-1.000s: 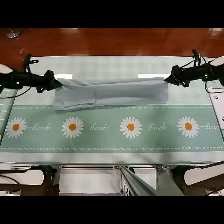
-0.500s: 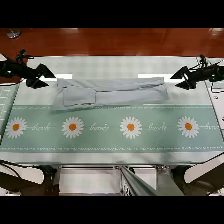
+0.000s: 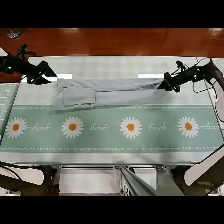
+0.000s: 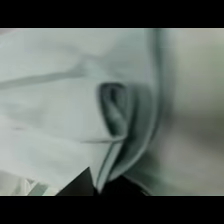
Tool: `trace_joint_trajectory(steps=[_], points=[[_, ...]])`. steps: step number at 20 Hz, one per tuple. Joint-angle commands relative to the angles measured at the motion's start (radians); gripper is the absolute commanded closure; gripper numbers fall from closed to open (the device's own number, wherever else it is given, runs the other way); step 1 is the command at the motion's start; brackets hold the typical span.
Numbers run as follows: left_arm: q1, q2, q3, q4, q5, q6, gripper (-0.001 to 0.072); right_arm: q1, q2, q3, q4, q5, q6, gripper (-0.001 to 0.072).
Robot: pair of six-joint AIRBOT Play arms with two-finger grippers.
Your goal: Fold the shirts.
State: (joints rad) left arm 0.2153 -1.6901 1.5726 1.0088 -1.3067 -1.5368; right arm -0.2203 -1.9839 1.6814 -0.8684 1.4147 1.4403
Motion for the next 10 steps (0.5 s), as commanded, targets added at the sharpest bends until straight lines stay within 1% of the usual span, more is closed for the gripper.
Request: trace_joint_trajectory(steps=[1, 2, 3, 5, 6, 7, 8, 10], points=[[-0.047, 0.003, 0.003, -0.222, -0.022, 0.125, 0.0689, 0.008, 0.066, 0.055, -0.058, 0.101, -0.031, 0.0698], [-0.073, 0.009, 0.003, -0.308, -0.013, 0.164, 0.0689, 0.003, 0.140, 0.034, -0.138, 0.107, -0.035, 0.0698], [-0.112, 0.018, 0.003, -0.336, 0.007, 0.194, 0.0690, -0.001, 0.234, -0.015, -0.196, 0.091, -0.037, 0.0698], [-0.243, 0.026, 0.003, -0.290, 0.069, 0.208, 0.0690, -0.001, 0.449, -0.178, -0.209, 0.017, -0.059, 0.0698], [-0.334, 0.022, 0.003, -0.237, 0.115, 0.199, 0.0691, 0.009, 0.570, -0.277, -0.198, -0.009, -0.073, 0.0699], [-0.428, 0.016, 0.003, -0.172, 0.175, 0.170, 0.0691, 0.023, 0.678, -0.362, -0.195, -0.023, -0.075, 0.0699], [-0.534, 0.007, 0.003, -0.103, 0.259, 0.141, 0.0690, 0.036, 0.788, -0.442, -0.196, -0.035, -0.072, 0.0698], [-0.718, -0.027, 0.003, -0.038, 0.423, 0.071, 0.0691, 0.050, 0.968, -0.556, -0.190, -0.049, -0.031, 0.0698]])
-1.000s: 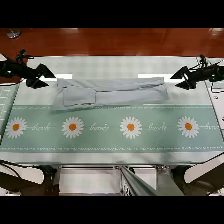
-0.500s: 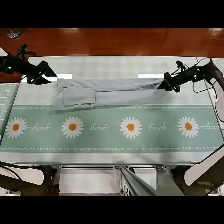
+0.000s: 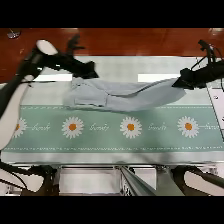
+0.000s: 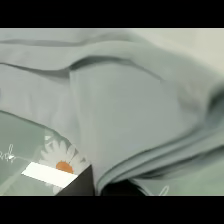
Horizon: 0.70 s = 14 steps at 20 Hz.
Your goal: Fold the shirts.
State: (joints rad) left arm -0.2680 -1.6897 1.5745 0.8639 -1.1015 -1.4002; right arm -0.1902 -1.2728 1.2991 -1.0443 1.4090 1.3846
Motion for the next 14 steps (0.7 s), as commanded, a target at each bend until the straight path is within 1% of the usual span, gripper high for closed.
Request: trace_joint_trajectory(steps=[1, 3, 5, 6, 9, 11, 12, 14], points=[[-0.307, -0.051, 0.002, 0.106, 0.276, -0.081, 0.0691, 0.019, 0.323, -0.207, -0.002, -0.043, 0.039, 0.0698], [-0.430, -0.112, 0.002, 0.105, 0.338, -0.146, 0.0691, 0.019, 0.415, -0.227, 0.007, -0.031, 0.059, 0.0698], [-0.522, -0.178, 0.018, 0.105, 0.329, -0.188, 0.0691, 0.019, 0.465, -0.227, 0.011, -0.033, 0.076, 0.0698], [-0.563, -0.211, 0.034, 0.097, 0.320, -0.196, 0.0690, 0.019, 0.476, -0.227, 0.015, -0.030, 0.085, 0.0698], [-0.651, -0.291, 0.106, -0.010, 0.272, -0.186, 0.0690, 0.019, 0.478, -0.227, 0.029, -0.041, 0.089, 0.0697], [-0.666, -0.309, 0.163, -0.015, 0.192, -0.166, 0.0689, 0.019, 0.476, -0.227, 0.028, -0.049, 0.088, 0.0697], [-0.643, -0.303, 0.193, -0.013, 0.145, -0.153, 0.0689, 0.019, 0.475, -0.227, 0.025, -0.048, 0.082, 0.0697], [-0.543, -0.265, 0.253, 0.038, 0.047, -0.154, 0.0690, 0.019, 0.472, -0.226, 0.027, -0.046, 0.078, 0.0697]])
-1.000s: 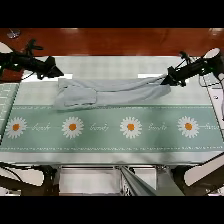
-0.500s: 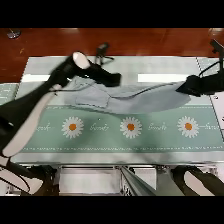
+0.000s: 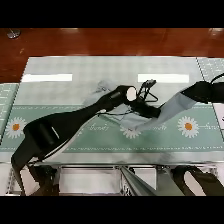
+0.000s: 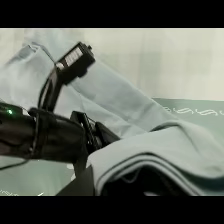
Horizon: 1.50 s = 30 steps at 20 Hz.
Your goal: Fold the shirts.
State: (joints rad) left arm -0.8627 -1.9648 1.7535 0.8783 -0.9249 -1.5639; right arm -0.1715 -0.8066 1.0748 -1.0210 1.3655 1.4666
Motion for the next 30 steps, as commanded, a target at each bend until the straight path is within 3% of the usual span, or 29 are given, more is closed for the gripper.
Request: trace_joint_trajectory(steps=[1, 3, 6, 9, 11, 14, 15, 17, 18, 19, 22, 24, 25, 27, 28, 30], points=[[0.125, 0.049, 0.082, 0.069, -0.162, -0.008, 0.0690, 0.001, 0.003, -0.002, 0.008, -0.002, -0.005, 0.0697], [0.299, 0.143, 0.082, 0.151, -0.251, -0.051, 0.0690, 0.030, -0.023, 0.006, 0.034, -0.013, -0.010, 0.0697], [0.562, 0.338, 0.079, 0.227, -0.386, -0.058, 0.0690, 0.223, -0.154, 0.104, 0.043, -0.096, -0.006, 0.0697], [0.766, 0.622, 0.001, 0.310, -0.387, -0.056, 0.0689, 0.430, -0.402, 0.302, 0.044, -0.187, 0.013, 0.0697], [0.851, 0.837, -0.119, 0.319, -0.367, -0.034, 0.0689, 0.541, -0.607, 0.455, 0.044, -0.201, 0.023, 0.0697], [0.871, 1.138, -0.362, 0.315, -0.351, -0.045, 0.0689, 0.654, -0.906, 0.663, 0.048, -0.206, 0.063, 0.0696], [0.859, 1.224, -0.459, 0.307, -0.323, -0.063, 0.0689, 0.677, -0.987, 0.715, 0.048, -0.211, 0.086, 0.0648], [0.841, 1.353, -0.645, 0.307, -0.235, -0.100, 0.0689, 0.698, -1.113, 0.795, 0.100, -0.189, 0.113, 0.0193], [0.842, 1.391, -0.724, 0.307, -0.192, -0.114, 0.0689, 0.689, -1.145, 0.837, 0.121, -0.136, 0.103, 0.0078], [0.844, 1.415, -0.793, 0.307, -0.155, -0.126, 0.0689, 0.665, -1.152, 0.879, 0.120, -0.068, 0.087, 0.0078], [0.844, 1.409, -0.893, 0.308, -0.132, -0.125, 0.0688, 0.478, -1.037, 0.965, 0.069, 0.161, 0.074, 0.0078], [0.843, 1.402, -0.921, 0.308, -0.132, -0.126, 0.0688, 0.352, -0.858, 0.877, -0.161, 0.235, 0.056, 0.0078], [0.843, 1.403, -0.934, 0.308, -0.133, -0.126, 0.0689, 0.287, -0.728, 0.730, -0.264, 0.180, 0.089, 0.0078], [0.843, 1.403, -0.961, 0.296, -0.133, -0.125, 0.0688, 0.178, -0.452, 0.286, -0.290, -0.101, 0.159, 0.0079], [0.843, 1.403, -0.979, 0.293, -0.132, -0.125, 0.0688, 0.143, -0.318, 0.029, -0.246, -0.254, 0.229, 0.0079], [0.843, 1.403, -1.029, 0.264, -0.131, -0.125, 0.0688, 0.119, -0.143, -0.383, -0.023, -0.496, 0.250, 0.0081]])
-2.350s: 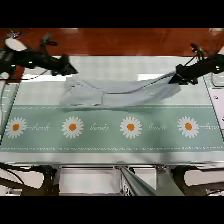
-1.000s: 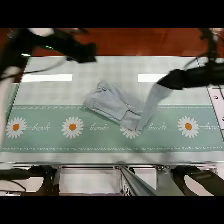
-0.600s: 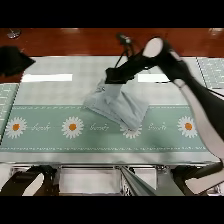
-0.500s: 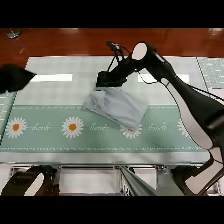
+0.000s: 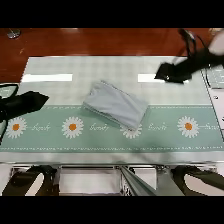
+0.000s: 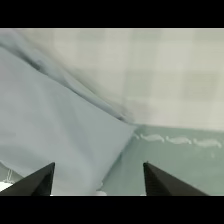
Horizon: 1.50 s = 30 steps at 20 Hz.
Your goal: Fold the shirts.
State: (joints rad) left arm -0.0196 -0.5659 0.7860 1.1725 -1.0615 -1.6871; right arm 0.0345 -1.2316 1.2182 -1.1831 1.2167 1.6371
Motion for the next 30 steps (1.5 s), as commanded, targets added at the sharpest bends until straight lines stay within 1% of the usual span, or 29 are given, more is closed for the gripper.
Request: trace_joint_trajectory(steps=[1, 2, 3, 5, 9, 10, 12, 13, 14, 16, 20, 22, 24, 26, 30], points=[[0.000, 0.004, -0.087, -0.049, 0.006, -0.002, 0.0688, -0.083, 0.311, -0.668, 0.294, -0.416, 0.052, 0.0082], [0.000, 0.004, -0.113, -0.075, 0.007, -0.002, 0.0688, -0.073, 0.305, -0.751, 0.414, -0.457, -0.008, 0.0087], [-0.001, 0.004, -0.134, -0.098, 0.008, -0.002, 0.0688, -0.053, 0.278, -0.792, 0.492, -0.471, -0.065, 0.0089], [-0.001, 0.004, -0.170, -0.130, 0.014, -0.002, 0.0688, -0.005, 0.169, -0.778, 0.553, -0.454, -0.144, 0.0089], [-0.025, 0.004, -0.178, -0.134, 0.015, -0.002, 0.0688, 0.093, -0.087, -0.635, 0.630, -0.375, -0.238, 0.0096], [-0.034, 0.004, -0.178, -0.135, 0.015, -0.002, 0.0688, 0.123, -0.148, -0.579, 0.638, -0.358, -0.243, 0.0117], [-0.054, 0.004, -0.178, -0.135, 0.016, -0.002, 0.0688, 0.172, -0.238, -0.451, 0.637, -0.321, -0.275, 0.0585], [-0.063, 0.004, -0.178, -0.134, 0.016, -0.002, 0.0688, 0.187, -0.266, -0.373, 0.635, -0.295, -0.301, 0.0691], [-0.069, 0.004, -0.178, -0.134, 0.018, -0.002, 0.0688, 0.194, -0.290, -0.272, 0.623, -0.255, -0.313, 0.0696], [-0.077, 0.004, -0.178, -0.135, 0.036, -0.002, 0.0687, 0.194, -0.320, -0.027, 0.558, -0.153, -0.297, 0.0697], [-0.076, 0.004, -0.178, -0.138, 0.053, -0.002, 0.0688, 0.188, -0.322, 0.471, 0.248, 0.004, -0.128, 0.0698], [-0.076, 0.004, -0.178, -0.137, 0.054, -0.002, 0.0688, 0.164, -0.322, 0.643, 0.145, 0.075, -0.079, 0.0698], [-0.076, 0.004, -0.178, -0.137, 0.053, -0.002, 0.0688, 0.099, -0.321, 0.764, 0.109, 0.139, -0.041, 0.0698], [-0.076, 0.004, -0.178, -0.137, 0.053, -0.002, 0.0687, -0.001, -0.307, 0.827, 0.104, 0.216, -0.019, 0.0698], [-0.076, 0.004, -0.178, -0.138, 0.052, -0.002, 0.0687, -0.266, -0.229, 0.821, 0.103, 0.364, 0.026, 0.0698]])
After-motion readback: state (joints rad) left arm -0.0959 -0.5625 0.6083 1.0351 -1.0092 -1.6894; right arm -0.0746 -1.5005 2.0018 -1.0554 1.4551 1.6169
